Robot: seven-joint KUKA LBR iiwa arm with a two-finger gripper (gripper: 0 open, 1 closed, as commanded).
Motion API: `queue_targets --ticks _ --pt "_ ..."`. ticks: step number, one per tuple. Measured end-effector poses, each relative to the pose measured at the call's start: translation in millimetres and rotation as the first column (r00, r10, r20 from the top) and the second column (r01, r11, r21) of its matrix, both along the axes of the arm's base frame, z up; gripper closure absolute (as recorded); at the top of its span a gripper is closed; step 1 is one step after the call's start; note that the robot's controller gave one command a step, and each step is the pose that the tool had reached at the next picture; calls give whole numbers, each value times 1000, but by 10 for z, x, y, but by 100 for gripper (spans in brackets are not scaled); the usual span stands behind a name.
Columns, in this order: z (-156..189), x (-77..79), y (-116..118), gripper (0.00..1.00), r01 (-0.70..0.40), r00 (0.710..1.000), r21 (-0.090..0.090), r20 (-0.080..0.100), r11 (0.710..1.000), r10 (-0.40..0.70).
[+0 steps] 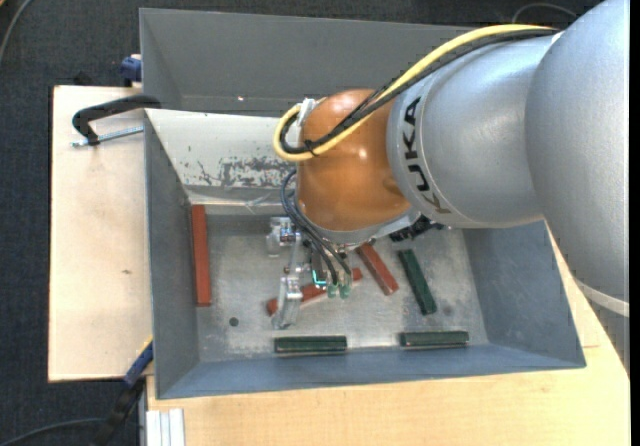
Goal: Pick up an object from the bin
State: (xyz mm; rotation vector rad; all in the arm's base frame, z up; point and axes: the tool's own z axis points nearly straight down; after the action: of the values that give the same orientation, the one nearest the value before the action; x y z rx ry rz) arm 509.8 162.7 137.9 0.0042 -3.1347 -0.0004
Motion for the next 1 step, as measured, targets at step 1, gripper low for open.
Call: queue_targets --ticks 1 --pt "-690 401 -475 0 -212 977 -1 4 977 212"
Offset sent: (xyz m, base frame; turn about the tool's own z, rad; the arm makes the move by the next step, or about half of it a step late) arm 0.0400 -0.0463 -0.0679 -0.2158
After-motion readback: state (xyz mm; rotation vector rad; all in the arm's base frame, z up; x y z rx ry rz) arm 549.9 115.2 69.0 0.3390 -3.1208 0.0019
